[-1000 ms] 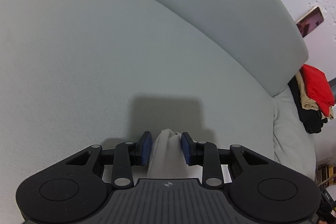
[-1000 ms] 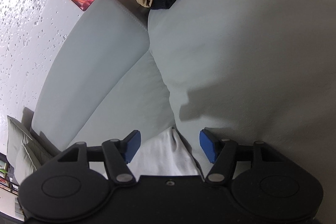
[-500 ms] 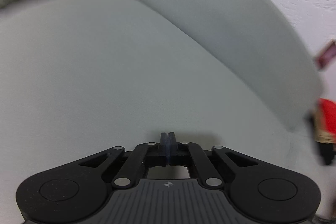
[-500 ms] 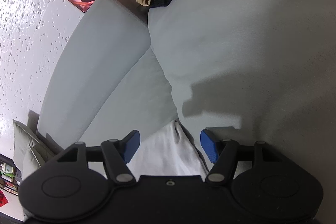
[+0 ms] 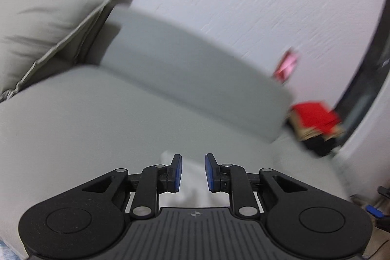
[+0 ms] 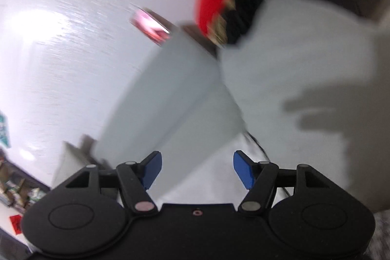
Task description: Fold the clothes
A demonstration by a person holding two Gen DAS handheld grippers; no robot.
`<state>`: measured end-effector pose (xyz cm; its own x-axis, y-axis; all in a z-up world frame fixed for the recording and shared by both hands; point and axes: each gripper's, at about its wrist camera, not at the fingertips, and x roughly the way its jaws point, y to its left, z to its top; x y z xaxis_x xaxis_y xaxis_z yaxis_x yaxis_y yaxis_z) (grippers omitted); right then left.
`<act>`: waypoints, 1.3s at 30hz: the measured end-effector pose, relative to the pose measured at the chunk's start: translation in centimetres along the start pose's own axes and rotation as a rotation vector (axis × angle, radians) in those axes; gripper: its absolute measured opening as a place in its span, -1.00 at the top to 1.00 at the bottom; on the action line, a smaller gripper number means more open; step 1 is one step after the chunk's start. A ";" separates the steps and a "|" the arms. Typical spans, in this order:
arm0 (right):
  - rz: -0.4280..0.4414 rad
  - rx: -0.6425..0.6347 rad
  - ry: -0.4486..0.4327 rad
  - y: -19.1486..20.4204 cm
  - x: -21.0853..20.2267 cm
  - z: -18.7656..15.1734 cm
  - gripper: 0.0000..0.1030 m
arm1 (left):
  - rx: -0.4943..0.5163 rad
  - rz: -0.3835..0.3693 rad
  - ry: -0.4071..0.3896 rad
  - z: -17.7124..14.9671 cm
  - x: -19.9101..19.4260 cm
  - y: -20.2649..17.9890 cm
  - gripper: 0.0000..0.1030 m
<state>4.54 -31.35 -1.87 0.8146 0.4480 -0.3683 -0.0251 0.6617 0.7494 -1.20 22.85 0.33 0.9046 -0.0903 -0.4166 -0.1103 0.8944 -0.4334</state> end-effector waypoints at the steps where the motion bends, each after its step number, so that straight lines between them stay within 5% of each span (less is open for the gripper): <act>1: 0.007 -0.034 -0.015 0.7 -1.2 0.3 -0.42 | 0.014 0.007 -0.002 0.0 -0.6 -0.7 0.45; 5: -0.044 -0.149 -0.004 2.2 -2.6 0.3 -0.47 | 0.142 0.116 0.091 -1.3 1.3 -3.4 0.38; 7: -0.091 -0.166 0.069 1.7 -0.3 -1.3 -0.19 | 0.203 0.156 0.158 -3.3 3.8 -4.7 0.43; 9: -0.135 -0.178 0.170 1.1 3.3 -3.6 0.48 | 0.242 0.170 0.224 -5.7 6.3 -5.5 0.56; 14: -0.154 -0.265 0.409 0.5 10.7 -9.8 0.55 | 0.491 0.218 0.412 -11.4 10.2 -8.8 0.58; 18: -0.212 -0.434 0.603 1.6 9.4 -11.9 0.67 | 0.599 0.290 0.550 -10.9 8.1 -6.7 0.60; 21: -0.284 -0.509 0.655 2.3 6.3 -10.9 0.62 | 0.559 0.297 0.493 -8.8 5.4 -4.5 0.64; 24: -0.228 -0.480 0.555 2.5 5.3 -9.0 0.27 | 0.463 0.197 0.397 -7.5 4.5 -4.9 0.62; 27: -0.130 -0.407 0.514 3.8 7.6 -8.9 0.26 | 0.489 0.092 0.353 -8.8 5.7 -8.1 0.61; 32: -0.079 -0.416 0.595 5.5 13.2 -12.5 0.37 | 0.608 0.078 0.449 -12.6 9.4 -11.2 0.47; 34: -0.160 -0.479 0.655 5.0 13.9 -13.4 0.83 | 0.625 0.118 0.516 -13.3 9.8 -10.1 0.46; 37: -0.193 -0.454 0.725 3.9 11.4 -12.0 0.87 | 0.589 0.140 0.533 -12.1 8.4 -8.0 0.48; 39: -0.179 -0.437 0.709 3.2 9.4 -10.5 0.72 | 0.553 0.142 0.496 -10.9 7.0 -6.7 0.49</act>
<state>6.00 -18.70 -8.70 0.2755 0.4887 -0.8278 -0.2708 0.8657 0.4209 1.40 11.46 -8.46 0.5913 -0.0273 -0.8060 0.1285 0.9898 0.0607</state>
